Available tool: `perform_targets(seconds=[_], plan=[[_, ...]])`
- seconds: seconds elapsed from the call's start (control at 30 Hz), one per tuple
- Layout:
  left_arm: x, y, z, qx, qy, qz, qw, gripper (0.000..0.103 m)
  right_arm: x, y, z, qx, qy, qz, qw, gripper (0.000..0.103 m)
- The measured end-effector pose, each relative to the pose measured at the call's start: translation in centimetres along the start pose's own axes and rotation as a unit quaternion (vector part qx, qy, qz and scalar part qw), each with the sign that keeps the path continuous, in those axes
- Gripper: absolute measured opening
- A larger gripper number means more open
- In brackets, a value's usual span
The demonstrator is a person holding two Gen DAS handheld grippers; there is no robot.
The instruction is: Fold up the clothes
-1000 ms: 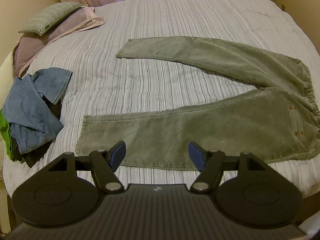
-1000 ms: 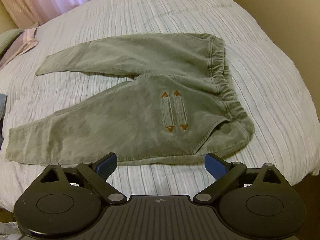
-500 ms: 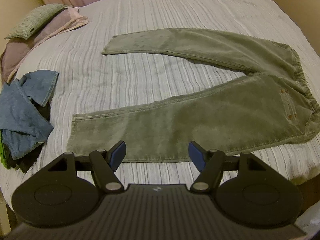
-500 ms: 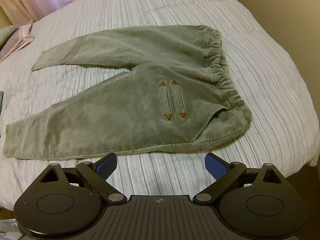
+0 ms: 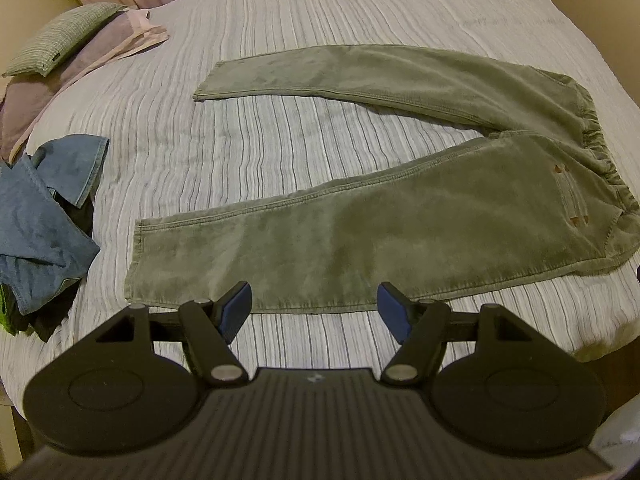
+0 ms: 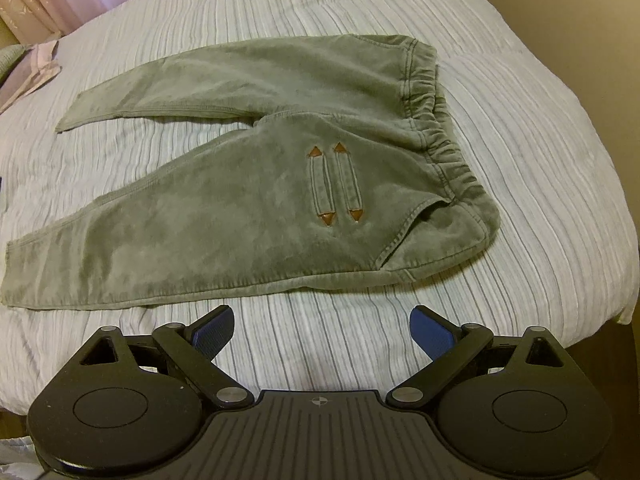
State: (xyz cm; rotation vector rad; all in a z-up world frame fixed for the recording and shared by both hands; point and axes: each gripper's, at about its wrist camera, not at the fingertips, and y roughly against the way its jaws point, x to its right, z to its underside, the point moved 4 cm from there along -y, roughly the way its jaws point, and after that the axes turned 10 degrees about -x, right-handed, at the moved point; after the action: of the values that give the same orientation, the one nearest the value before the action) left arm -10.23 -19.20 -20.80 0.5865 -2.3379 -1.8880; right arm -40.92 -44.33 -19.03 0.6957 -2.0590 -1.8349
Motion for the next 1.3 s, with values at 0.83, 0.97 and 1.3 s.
perform_targets(seconds=[0.83, 0.97, 1.3], plan=[[3.1, -0.4, -2.3, -0.012, 0.044, -0.006, 0.9989, 0.066, 3.2, -1.4, -4.4, -0.013, 0.039, -0.013, 0.999, 0.097], [4.0, -0.7, -2.6, -0.017, 0.061, -0.01, 0.9979, 0.066, 4.6, -2.6, -6.0, -0.025, 0.047, -0.022, 0.998, 0.097], [5.2, -2.0, -2.7, -0.042, 0.095, -0.035, 0.994, 0.066, 7.9, -6.7, -9.7, -0.052, 0.067, -0.035, 0.996, 0.097]])
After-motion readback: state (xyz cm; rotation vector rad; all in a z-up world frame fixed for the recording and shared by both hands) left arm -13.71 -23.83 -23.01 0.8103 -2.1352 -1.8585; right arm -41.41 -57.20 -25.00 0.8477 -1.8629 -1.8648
